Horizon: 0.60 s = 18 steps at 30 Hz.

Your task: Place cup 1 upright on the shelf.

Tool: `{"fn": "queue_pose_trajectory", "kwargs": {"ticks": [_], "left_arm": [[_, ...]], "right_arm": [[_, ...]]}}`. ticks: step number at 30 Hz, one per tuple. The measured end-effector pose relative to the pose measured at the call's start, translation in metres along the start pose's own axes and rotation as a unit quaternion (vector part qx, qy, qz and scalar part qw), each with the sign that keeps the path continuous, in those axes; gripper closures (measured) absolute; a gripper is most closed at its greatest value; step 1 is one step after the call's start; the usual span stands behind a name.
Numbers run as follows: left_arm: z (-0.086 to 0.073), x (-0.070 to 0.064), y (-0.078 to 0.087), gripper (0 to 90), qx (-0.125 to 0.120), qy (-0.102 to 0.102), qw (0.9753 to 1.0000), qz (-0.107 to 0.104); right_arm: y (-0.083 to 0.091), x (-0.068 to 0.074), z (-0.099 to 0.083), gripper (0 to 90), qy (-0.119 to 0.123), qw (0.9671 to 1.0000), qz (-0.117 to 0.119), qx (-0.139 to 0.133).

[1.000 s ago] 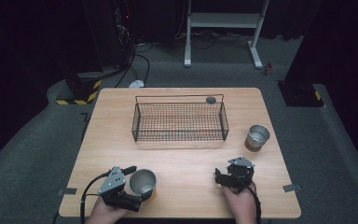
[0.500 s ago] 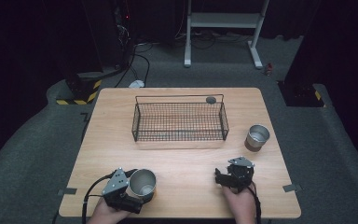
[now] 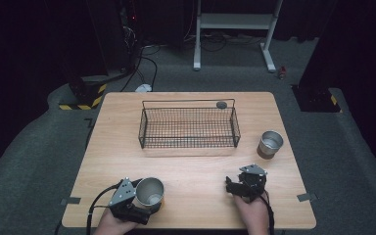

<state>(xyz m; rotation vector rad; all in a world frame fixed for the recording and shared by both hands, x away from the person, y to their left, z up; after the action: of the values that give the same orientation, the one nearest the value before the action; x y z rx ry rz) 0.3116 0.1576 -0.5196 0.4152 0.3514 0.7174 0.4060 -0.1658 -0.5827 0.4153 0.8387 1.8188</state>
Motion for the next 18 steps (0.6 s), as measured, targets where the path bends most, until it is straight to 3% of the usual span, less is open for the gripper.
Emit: {"fn": "queue_pose_trajectory", "kwargs": {"ticks": [7,18], "left_arm": [[-0.0017,0.0026,-0.0016,0.8,0.002,-0.006,1.0,0.001],[-0.0005,0.0005,0.0009,13.3,-0.012,-0.015,0.9998,-0.004]], "right_arm": [[0.0,0.0,0.0,9.2,0.0,1.0,0.0,0.0],[0.0,0.0,0.0,9.2,0.0,1.0,0.0,0.0]]}}
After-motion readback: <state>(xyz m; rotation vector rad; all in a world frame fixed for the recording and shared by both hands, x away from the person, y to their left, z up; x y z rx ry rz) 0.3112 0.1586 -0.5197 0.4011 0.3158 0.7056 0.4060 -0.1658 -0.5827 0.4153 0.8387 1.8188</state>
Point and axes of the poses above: each handheld gripper's, and its own axes: y roughly backward along the jaws, z roughly out of its top, x roughly to its left, the point moved 8 cm from there along -y, roughly forward along the jaws, and after that the axes turned 7 degrees about y, right-handed, at the moved point
